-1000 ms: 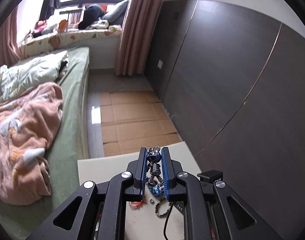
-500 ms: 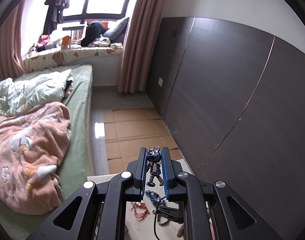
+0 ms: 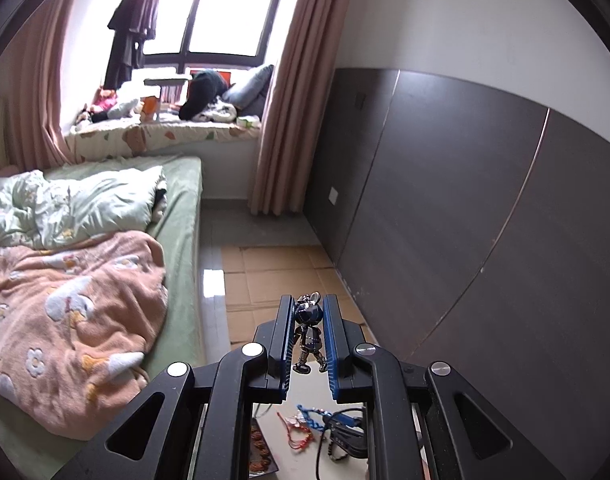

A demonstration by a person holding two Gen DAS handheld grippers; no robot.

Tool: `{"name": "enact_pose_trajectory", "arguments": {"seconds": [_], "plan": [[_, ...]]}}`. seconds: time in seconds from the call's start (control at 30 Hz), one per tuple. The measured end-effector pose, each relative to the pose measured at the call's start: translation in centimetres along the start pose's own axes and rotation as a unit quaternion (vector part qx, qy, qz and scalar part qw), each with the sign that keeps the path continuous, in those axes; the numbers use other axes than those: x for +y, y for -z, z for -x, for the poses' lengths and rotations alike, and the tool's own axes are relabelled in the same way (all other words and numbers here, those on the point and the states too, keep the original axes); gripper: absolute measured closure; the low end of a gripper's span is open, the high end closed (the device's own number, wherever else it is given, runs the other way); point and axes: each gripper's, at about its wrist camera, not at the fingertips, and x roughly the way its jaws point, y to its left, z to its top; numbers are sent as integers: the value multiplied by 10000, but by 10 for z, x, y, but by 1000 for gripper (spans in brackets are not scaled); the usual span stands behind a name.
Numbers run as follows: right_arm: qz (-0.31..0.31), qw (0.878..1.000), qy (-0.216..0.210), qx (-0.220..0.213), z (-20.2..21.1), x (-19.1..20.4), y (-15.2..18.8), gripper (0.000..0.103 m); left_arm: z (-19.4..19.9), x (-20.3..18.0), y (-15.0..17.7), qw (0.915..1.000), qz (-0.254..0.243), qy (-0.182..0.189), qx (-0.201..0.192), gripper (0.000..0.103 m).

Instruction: Organize jewelry

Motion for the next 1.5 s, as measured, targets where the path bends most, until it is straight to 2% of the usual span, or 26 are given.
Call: {"name": "enact_pose_trajectory", "arguments": {"seconds": [0.17,0.4,0.73,1.07,1.23,1.27,1.37,1.4,1.5], "plan": [[43,9992,-321,-215,18,21,-4,84,9,11,0,10000,16,-86,-38,88],[96,9959,-770,-455,39,54,-8,84,6,30,18,9997,147,-150,99,88],[239,9906,-1192,-624,61,90,-5,84,-39,64,78,9956,533,-235,738,88],[192,9882,-1348,-697,71,101,-1,84,-94,103,144,9825,1131,-395,1424,88],[139,9881,-1403,-621,65,105,2,84,-121,122,173,9664,1643,-131,1973,85],[151,9881,-1405,-600,63,107,3,84,-122,125,177,9648,1695,-98,2010,80],[190,9883,-1417,-532,56,114,5,84,-116,133,183,9665,1743,-156,1876,38],[189,9883,-1430,-506,53,115,6,84,-111,138,184,9678,1780,-203,1768,32],[196,9880,-1476,-408,42,121,8,84,-102,151,188,9672,1880,-307,1683,32]]}}
